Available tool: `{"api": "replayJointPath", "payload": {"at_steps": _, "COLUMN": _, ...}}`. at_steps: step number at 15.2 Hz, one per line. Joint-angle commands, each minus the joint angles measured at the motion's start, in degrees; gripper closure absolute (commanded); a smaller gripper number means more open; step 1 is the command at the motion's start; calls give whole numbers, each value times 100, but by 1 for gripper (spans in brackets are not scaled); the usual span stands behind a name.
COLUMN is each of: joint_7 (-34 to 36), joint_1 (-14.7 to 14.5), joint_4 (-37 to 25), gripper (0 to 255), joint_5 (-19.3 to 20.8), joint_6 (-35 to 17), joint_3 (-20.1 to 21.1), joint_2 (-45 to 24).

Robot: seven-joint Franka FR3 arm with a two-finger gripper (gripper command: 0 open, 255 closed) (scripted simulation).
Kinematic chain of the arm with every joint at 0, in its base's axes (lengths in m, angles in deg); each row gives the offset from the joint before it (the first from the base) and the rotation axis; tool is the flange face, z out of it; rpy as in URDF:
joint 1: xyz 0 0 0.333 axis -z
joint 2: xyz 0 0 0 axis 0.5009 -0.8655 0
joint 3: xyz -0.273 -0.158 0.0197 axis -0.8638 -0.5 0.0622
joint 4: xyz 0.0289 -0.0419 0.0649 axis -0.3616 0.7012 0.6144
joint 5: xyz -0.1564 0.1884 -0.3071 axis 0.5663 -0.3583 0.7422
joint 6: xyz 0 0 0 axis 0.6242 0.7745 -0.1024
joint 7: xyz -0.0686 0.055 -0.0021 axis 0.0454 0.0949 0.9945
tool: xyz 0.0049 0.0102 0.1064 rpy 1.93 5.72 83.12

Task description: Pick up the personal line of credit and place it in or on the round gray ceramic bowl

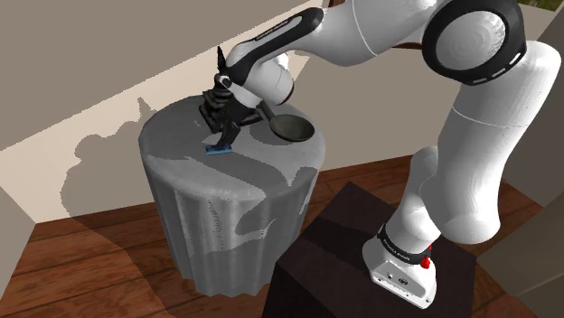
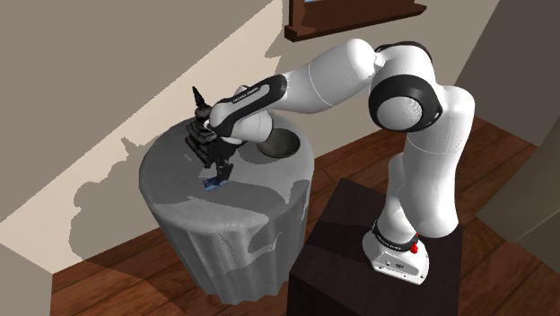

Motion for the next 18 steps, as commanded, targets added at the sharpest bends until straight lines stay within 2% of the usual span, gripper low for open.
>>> {"api": "replayJointPath", "payload": {"at_steps": 1, "joint_7": -101, "joint_1": -5, "joint_4": -80, "gripper": 0, "joint_5": -153, "joint_6": -55, "joint_3": 61, "joint_2": -159}}
{"api": "replayJointPath", "payload": {"at_steps": 5, "joint_7": -238, "joint_1": -3, "joint_4": -199, "gripper": 0, "joint_5": -386, "joint_6": -156, "joint_3": 158, "joint_2": -418}}
{"api": "replayJointPath", "payload": {"at_steps": 12, "joint_7": -237, "joint_1": -3, "joint_4": -199, "gripper": 0, "joint_5": -385, "joint_6": -156, "joint_3": 158, "joint_2": -417}}
{"api": "replayJointPath", "payload": {"at_steps": 13, "joint_7": -237, "joint_1": -3, "joint_4": -199, "gripper": 255, "joint_5": -385, "joint_6": -156, "joint_3": 158, "joint_2": -417}}
{"api": "replayJointPath", "payload": {"at_steps": 18, "joint_7": -236, "joint_1": -3, "joint_4": -199, "gripper": 255, "joint_5": -384, "joint_6": -156, "joint_3": 158, "joint_2": -416}}
